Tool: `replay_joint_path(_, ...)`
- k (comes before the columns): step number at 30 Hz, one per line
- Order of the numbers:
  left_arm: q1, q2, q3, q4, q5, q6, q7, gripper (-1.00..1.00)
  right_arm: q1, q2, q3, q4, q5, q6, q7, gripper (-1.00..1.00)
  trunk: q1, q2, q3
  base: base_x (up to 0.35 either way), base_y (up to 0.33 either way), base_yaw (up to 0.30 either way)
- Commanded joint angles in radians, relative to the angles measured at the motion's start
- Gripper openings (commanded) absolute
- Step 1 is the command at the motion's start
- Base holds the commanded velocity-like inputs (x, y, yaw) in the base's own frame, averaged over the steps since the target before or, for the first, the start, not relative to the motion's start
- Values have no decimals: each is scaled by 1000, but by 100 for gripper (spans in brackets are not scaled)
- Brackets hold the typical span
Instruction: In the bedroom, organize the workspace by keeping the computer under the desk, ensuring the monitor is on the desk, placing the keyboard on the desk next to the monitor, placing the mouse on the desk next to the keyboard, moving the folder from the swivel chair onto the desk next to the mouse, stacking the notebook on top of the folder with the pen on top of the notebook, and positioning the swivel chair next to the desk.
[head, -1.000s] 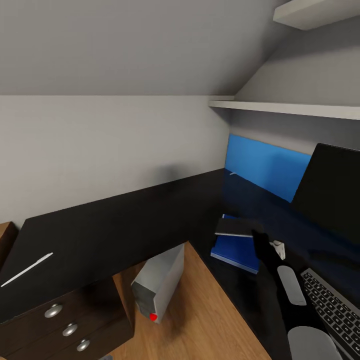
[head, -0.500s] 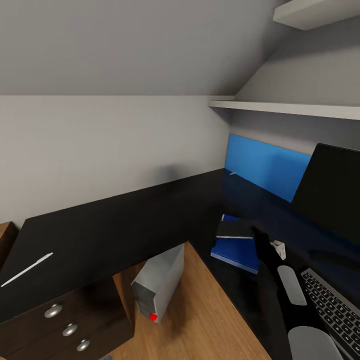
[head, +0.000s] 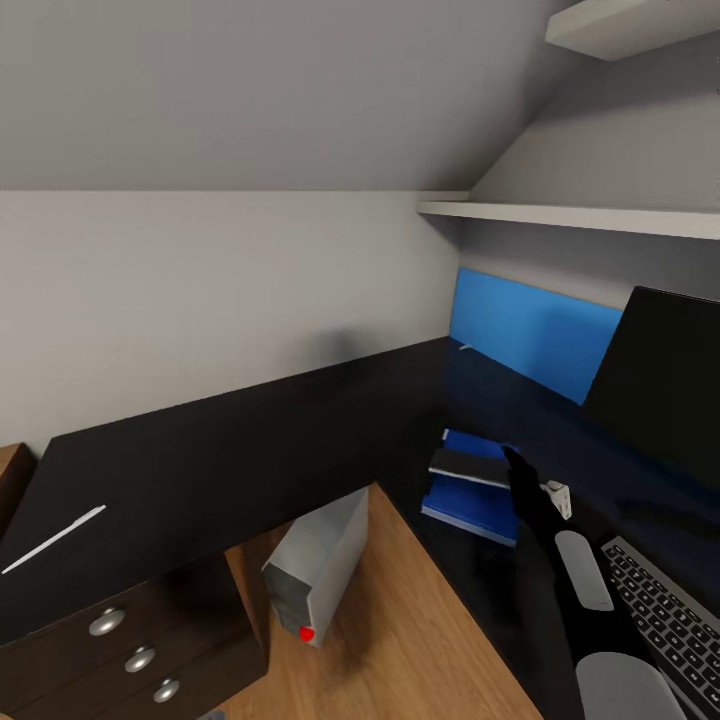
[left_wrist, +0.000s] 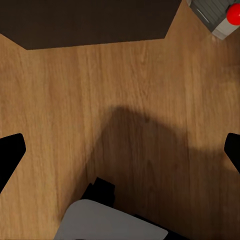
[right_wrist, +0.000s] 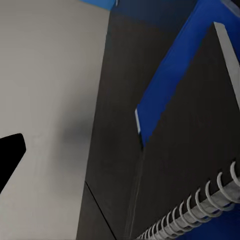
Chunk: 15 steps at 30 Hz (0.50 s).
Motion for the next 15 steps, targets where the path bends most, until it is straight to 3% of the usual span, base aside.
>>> replay_joint_path(1, -1, 1, -6, -2, 3, 3, 8, 100, -1, 1, -5, 0, -5, 8, 3, 100, 0, -1, -1, -11, -11, 0)
replay_joint_path(6, -1, 1, -6, -2, 3, 3, 8, 100, -1, 1, -5, -1, -5, 8, 3, 100, 0, -1, -1, -121, -131, 0)
replay_joint_path(15, -1, 1, -5, -2, 4, 2, 8, 100, -1, 1, -5, -1, -5, 7, 4, 100, 0, -1, -1, -14, -15, 0)
